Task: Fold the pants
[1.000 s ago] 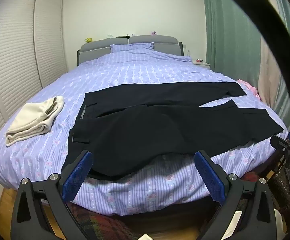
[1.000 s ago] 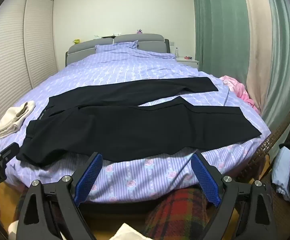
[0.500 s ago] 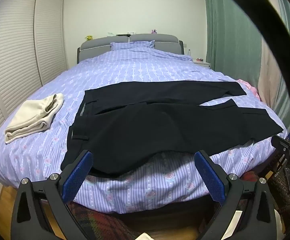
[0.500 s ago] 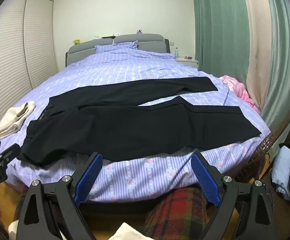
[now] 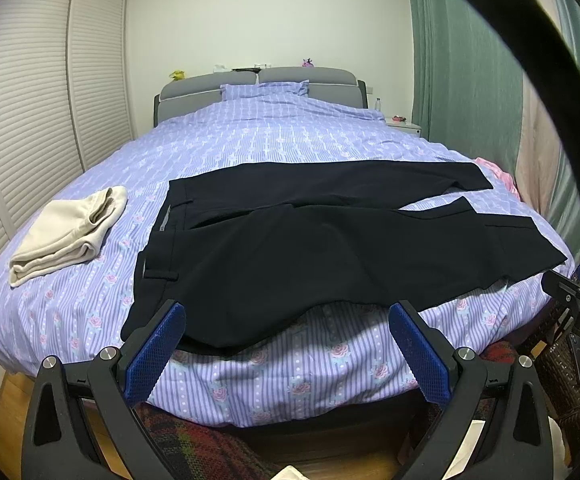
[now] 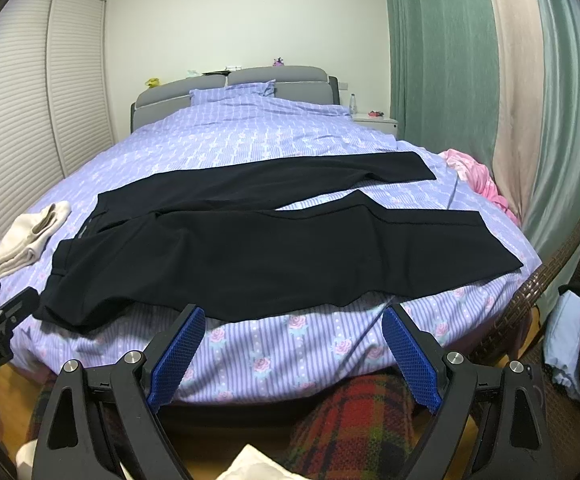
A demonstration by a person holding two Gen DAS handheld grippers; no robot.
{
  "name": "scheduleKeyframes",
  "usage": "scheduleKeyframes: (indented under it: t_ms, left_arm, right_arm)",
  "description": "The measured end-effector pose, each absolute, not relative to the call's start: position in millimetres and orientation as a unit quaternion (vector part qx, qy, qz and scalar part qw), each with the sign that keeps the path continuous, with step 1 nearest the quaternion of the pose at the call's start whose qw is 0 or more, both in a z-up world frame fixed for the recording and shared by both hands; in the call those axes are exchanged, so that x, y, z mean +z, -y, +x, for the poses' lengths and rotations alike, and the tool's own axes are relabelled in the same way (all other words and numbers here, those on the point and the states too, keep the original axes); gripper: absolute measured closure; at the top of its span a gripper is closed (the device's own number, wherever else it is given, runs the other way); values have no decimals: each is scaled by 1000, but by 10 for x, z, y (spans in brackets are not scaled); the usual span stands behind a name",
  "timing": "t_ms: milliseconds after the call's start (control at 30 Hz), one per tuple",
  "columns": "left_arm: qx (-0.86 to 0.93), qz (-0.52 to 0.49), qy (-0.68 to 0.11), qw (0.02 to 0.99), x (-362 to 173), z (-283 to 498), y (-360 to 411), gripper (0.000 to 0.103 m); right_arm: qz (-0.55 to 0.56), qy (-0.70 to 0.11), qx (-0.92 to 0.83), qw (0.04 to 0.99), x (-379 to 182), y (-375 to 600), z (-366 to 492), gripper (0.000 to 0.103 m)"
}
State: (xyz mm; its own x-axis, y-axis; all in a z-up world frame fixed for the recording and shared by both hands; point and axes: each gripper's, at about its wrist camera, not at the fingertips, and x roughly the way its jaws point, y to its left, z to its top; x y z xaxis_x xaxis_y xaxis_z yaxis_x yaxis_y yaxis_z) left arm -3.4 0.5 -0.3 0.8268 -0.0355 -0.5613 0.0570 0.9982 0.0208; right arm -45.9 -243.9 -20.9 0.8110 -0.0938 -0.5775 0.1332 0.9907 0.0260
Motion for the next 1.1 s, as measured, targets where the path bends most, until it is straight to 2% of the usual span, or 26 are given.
scheduleKeyframes:
  t_ms: [1100]
  left_arm:
    - [-24,19,-292,956,-23,-36,-10,0]
  right_arm:
    - [34,-303,-60,950,-242,2442,-429,12]
